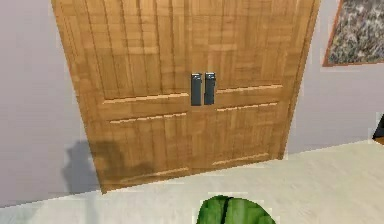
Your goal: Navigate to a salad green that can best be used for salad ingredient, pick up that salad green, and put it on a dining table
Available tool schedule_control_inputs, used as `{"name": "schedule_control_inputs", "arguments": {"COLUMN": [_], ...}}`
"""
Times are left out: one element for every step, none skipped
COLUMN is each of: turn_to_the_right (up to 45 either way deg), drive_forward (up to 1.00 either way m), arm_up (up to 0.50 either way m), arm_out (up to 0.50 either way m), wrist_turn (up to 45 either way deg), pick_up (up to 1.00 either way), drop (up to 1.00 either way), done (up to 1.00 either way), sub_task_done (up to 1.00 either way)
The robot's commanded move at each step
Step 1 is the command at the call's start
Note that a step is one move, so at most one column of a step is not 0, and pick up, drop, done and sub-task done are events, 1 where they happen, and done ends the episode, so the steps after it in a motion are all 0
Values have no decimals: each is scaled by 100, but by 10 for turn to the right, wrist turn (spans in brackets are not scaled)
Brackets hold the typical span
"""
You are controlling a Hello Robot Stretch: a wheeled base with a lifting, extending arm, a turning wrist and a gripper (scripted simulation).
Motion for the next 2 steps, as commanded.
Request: {"name": "schedule_control_inputs", "arguments": {"turn_to_the_right": [-390, 450], "drive_forward": [0, 0], "arm_up": [0, 0], "arm_out": [0, 0], "wrist_turn": [0, 0], "pick_up": [0, 0], "drop": [0, 0], "done": [0, 0], "sub_task_done": [0, 0]}}
